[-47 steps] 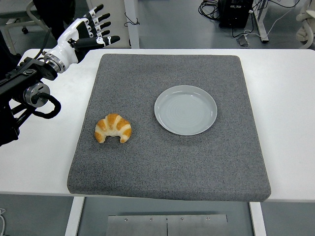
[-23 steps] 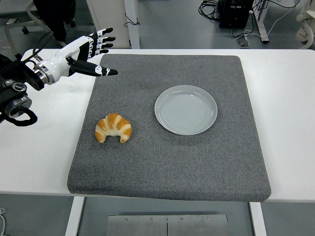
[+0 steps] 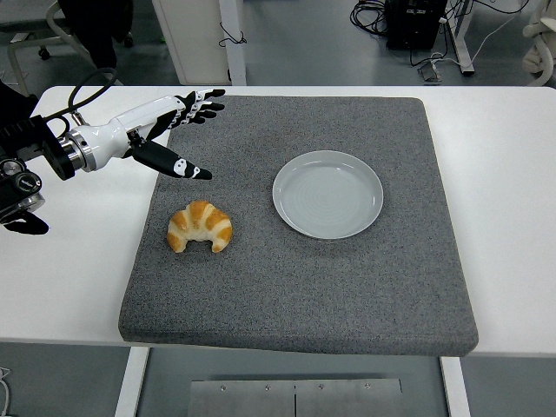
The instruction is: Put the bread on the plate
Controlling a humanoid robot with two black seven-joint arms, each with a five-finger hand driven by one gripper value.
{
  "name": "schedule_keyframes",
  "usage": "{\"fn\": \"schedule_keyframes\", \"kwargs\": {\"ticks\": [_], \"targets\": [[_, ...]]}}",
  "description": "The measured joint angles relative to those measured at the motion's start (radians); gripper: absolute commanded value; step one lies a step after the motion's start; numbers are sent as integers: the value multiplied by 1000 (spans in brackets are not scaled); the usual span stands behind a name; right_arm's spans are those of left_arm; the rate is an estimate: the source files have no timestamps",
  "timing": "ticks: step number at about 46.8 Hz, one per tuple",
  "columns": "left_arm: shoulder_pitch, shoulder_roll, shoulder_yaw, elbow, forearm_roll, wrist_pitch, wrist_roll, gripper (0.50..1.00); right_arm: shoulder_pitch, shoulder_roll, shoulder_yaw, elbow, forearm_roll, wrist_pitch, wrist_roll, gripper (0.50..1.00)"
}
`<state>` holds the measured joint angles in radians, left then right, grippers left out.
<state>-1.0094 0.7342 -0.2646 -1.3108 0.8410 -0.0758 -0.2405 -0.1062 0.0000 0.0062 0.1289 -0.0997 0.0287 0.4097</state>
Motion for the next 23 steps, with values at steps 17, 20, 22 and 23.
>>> {"fn": "schedule_keyframes", "kwargs": {"ticks": [17,20,22,23], "targets": [[10,40,115,-122,115,123,3,974,-1,0,0,0,0,0,0,1000],[10,52,123,-132,117,124,3,974,-1,0,0,0,0,0,0,1000],[10,65,127,-138,125,124,3,974,0,0,0,0,0,0,0,1000],[10,69,127,-141,130,124,3,974,0,0,0,0,0,0,0,1000]]}}
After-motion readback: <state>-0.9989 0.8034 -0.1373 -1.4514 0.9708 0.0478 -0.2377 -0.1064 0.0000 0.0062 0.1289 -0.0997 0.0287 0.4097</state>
